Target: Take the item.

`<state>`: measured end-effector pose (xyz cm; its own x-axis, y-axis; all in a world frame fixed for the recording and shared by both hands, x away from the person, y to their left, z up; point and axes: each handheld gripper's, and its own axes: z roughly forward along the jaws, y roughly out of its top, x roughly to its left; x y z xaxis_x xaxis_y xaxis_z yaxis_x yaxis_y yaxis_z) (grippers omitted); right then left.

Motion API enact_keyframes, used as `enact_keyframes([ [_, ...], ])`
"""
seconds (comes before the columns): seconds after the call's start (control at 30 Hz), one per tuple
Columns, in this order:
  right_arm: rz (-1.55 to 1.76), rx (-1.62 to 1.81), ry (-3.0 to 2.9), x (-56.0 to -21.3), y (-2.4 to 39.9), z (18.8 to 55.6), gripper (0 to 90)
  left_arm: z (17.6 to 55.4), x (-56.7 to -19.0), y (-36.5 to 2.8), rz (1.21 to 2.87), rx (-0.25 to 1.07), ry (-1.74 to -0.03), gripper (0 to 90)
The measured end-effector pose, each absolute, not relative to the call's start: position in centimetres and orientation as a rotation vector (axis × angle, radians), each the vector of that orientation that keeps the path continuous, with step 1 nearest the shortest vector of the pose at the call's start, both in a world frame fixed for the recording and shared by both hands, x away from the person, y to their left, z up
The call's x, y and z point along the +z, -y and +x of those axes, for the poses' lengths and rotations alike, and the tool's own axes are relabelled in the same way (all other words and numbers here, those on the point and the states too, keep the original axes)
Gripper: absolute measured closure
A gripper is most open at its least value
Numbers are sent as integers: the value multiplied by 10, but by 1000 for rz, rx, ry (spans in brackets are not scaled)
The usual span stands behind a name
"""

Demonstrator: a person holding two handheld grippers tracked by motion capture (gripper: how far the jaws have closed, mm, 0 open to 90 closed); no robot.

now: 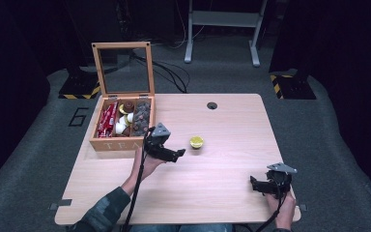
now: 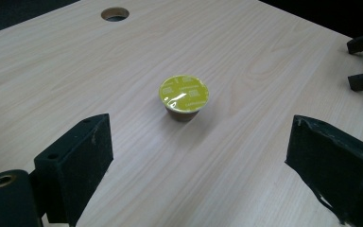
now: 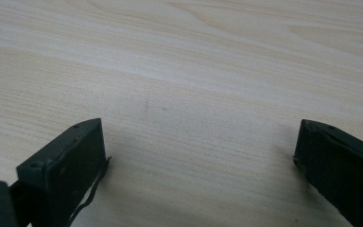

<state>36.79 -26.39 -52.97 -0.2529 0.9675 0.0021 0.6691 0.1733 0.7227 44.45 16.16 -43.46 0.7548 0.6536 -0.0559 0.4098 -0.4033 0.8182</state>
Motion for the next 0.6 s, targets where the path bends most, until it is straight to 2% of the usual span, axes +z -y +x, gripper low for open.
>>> enact_keyframes([
  [0.6, 1541, 852, -1991, -530, 264, 368, 22, 405, -449, -239, 2022, 453, -902, 70],
])
